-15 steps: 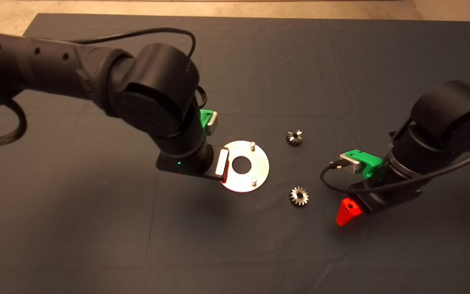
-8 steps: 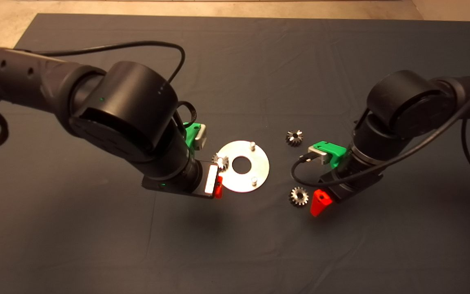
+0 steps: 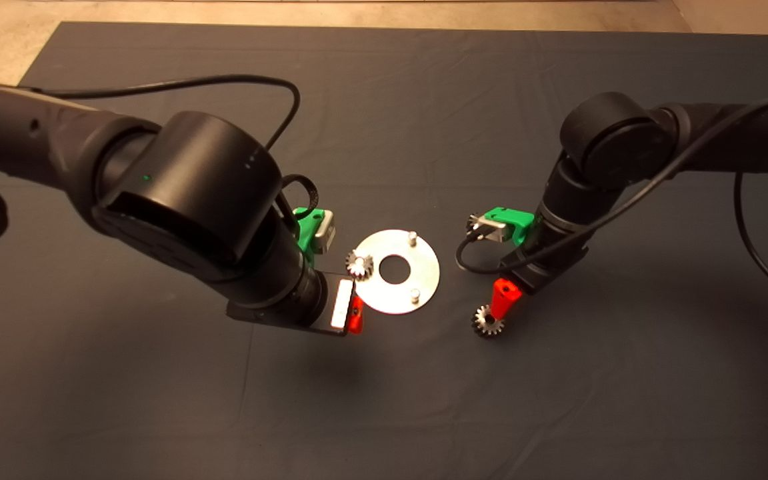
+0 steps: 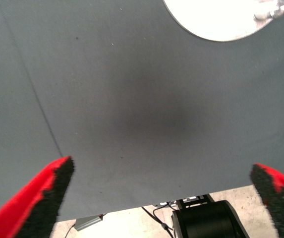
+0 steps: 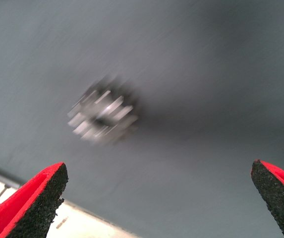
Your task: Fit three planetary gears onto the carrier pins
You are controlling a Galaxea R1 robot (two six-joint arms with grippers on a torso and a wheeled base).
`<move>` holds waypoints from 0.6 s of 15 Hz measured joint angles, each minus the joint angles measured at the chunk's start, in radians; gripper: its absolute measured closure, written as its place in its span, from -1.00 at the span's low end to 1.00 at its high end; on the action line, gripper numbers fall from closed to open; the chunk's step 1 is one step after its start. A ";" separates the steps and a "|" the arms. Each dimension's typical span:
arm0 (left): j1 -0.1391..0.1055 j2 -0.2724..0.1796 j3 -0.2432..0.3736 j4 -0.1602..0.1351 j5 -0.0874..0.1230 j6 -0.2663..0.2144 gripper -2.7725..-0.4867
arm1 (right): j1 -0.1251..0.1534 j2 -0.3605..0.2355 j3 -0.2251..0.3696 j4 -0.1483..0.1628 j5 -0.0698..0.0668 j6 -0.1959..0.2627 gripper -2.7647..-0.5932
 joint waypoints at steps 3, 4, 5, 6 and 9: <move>0.004 -0.003 0.021 0.000 0.000 -0.005 -0.86 | 0.000 0.003 -0.114 -0.024 0.000 -0.099 -0.99; 0.009 -0.003 0.026 0.000 -0.001 -0.006 -0.90 | 0.000 0.003 -0.134 -0.036 0.000 -0.129 -0.99; 0.010 -0.003 0.031 0.000 0.000 -0.007 -0.96 | 0.001 0.005 -0.146 -0.046 0.000 -0.150 -0.99; 0.011 -0.003 0.035 -0.001 0.000 -0.007 -0.98 | 0.001 0.009 -0.154 -0.055 0.000 -0.166 -0.99; 0.011 -0.003 0.045 -0.001 0.000 -0.007 -0.98 | 0.036 0.038 -0.171 -0.073 0.000 -0.216 -0.99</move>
